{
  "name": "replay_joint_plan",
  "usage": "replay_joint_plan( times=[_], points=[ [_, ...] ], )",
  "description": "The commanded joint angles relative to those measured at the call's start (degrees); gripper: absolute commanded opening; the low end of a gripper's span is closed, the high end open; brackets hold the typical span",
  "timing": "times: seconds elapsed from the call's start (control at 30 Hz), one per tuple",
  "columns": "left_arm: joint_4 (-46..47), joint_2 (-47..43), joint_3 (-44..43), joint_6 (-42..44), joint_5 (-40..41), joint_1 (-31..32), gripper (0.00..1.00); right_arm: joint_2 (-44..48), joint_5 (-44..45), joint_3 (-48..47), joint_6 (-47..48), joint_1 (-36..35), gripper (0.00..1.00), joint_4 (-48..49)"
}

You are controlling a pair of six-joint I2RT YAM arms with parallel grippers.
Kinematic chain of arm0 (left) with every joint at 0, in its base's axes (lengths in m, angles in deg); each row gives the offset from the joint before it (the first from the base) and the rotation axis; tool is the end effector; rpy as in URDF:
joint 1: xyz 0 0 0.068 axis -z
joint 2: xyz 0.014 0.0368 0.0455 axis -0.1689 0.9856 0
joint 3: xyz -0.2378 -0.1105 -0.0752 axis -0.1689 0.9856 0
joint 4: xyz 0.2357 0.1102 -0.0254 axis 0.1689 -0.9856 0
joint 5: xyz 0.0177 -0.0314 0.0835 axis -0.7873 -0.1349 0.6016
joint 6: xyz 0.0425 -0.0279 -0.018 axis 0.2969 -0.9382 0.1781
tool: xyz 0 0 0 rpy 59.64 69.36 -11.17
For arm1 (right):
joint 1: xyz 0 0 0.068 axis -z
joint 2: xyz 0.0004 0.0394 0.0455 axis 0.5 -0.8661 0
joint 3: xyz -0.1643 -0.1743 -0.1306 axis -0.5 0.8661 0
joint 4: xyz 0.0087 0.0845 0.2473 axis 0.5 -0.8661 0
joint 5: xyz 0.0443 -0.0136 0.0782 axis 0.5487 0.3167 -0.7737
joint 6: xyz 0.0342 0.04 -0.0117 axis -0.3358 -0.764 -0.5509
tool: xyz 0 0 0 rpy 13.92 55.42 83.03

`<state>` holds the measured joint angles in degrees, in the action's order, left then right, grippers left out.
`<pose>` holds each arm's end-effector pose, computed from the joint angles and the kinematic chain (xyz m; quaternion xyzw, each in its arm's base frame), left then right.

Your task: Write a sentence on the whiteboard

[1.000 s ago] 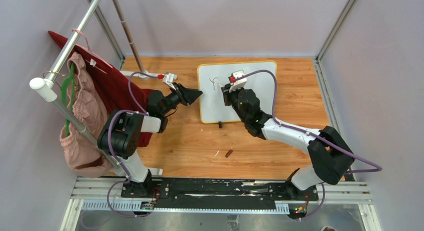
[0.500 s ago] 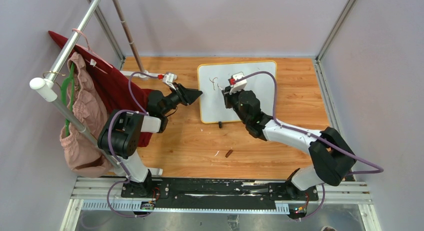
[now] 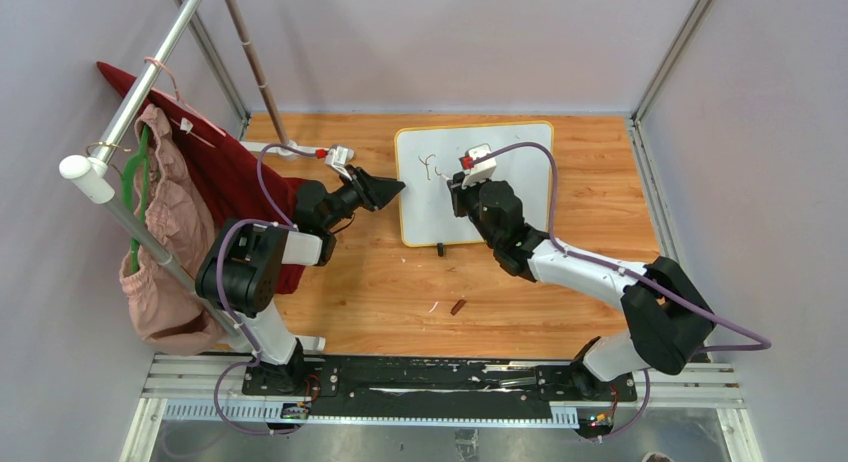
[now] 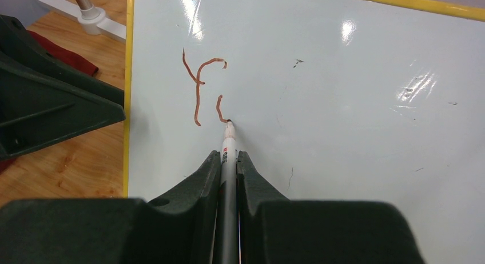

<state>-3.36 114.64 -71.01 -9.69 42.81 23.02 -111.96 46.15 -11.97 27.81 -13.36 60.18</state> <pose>0.3108 -0.0940 0.1942 0.0422 0.6744 -0.5136 0.5287 0.2453 0.2176 0.2823 -0.1435 0.6954 0.1839 0.6797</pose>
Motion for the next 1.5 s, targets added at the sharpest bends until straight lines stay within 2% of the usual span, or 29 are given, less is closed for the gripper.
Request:
replay_joint_plan(
  times=[0.0,1.03,1.47],
  points=[
    [1.59,1.41,0.99,-1.98,-1.46,-0.20,0.41,0.42,2.14,-1.75,1.02,1.50,0.00,-1.09],
    [1.89,1.38,0.90,-2.25,-1.82,-0.20,0.41,-2.81,-4.28,-5.35,-1.08,1.44,0.00,-0.63],
    [2.13,1.19,0.90,-2.33,-1.82,-0.20,0.41,4.30,1.34,-1.32,0.98,2.40,0.00,-1.02]
  ],
)
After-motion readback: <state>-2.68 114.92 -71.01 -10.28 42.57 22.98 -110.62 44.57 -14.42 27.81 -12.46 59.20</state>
